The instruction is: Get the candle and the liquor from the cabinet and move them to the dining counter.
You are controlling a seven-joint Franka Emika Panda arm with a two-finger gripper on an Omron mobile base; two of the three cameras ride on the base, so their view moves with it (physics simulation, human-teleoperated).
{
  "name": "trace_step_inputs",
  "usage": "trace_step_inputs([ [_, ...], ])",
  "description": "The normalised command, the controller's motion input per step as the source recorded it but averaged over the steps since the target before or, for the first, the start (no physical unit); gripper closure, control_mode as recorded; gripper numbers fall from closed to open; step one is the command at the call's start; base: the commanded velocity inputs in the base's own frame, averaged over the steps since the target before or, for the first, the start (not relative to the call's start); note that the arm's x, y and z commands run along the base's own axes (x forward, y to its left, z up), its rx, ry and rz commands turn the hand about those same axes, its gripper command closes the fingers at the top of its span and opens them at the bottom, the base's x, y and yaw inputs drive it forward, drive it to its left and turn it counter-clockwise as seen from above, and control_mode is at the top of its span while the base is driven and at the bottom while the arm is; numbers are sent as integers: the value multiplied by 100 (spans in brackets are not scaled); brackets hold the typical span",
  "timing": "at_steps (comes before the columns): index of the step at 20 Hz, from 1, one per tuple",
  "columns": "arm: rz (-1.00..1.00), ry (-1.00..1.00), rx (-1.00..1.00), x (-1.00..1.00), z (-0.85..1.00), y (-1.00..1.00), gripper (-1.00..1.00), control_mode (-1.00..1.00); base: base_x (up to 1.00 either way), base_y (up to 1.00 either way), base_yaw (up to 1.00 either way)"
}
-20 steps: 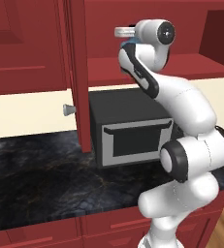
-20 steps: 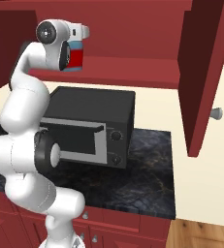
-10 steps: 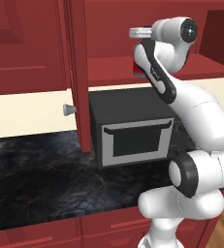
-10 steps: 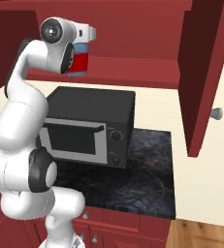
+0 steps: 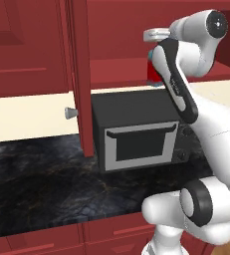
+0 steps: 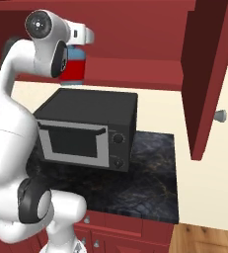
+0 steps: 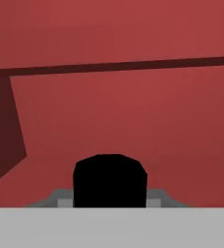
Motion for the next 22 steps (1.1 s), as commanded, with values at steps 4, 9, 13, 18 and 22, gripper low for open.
trace_step_inputs([
  [4,-4,0,0,-87,0,0,100,-100,0,0,0],
  [9,-2,0,0,-92,-4,0,100,-100,0,0,0],
  [13,0,0,0,-74,-15,0,100,-100,0,0,0],
  [18,-4,0,0,-59,-19,0,100,-100,0,0,0],
  [22,-2,0,0,-59,-15,0,100,-100,0,0,0],
])
